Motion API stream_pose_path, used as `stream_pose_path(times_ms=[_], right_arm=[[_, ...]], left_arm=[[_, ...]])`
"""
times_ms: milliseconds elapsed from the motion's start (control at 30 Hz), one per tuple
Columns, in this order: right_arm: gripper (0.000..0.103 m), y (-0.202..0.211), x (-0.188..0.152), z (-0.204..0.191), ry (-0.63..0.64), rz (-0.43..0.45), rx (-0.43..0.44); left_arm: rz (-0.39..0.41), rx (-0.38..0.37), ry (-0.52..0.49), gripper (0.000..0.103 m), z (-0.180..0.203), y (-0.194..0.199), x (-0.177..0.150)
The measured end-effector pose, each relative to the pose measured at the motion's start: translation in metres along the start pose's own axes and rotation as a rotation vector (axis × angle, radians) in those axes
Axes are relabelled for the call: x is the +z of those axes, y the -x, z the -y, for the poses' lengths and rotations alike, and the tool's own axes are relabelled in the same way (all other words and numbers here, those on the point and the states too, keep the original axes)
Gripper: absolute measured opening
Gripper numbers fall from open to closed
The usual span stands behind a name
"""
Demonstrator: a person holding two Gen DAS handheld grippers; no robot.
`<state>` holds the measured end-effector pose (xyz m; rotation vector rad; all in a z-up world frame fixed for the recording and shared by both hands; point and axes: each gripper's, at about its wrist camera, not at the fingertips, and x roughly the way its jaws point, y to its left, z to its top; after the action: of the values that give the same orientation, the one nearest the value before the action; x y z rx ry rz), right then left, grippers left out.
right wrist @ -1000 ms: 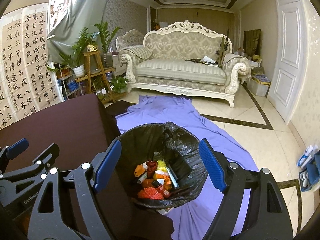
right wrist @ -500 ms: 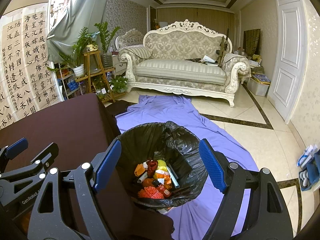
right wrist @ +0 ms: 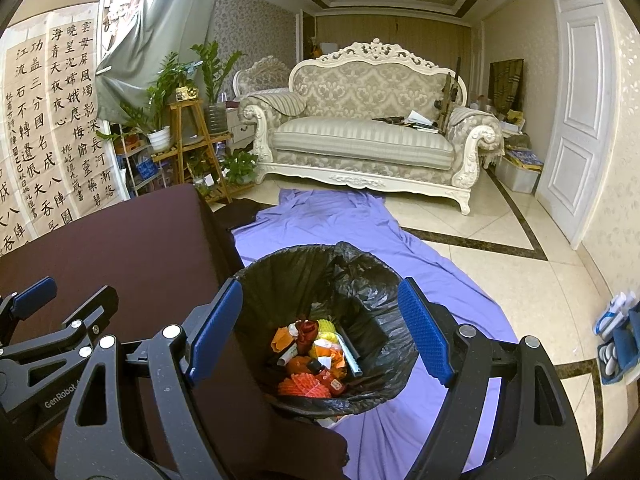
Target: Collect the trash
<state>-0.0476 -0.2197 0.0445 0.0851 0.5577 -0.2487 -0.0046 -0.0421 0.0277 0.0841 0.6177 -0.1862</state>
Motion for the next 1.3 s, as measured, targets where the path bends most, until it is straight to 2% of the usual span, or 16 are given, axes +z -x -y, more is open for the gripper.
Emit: stream_pose_path(times_ms=[1300], right_arm=[[0.078,0.0018,-0.0033,-0.0055,0.013,-0.004,0.005]], left_arm=[[-0.007,-0.006,0.013,0.084,-0.0017,-0.0004,0.0018]])
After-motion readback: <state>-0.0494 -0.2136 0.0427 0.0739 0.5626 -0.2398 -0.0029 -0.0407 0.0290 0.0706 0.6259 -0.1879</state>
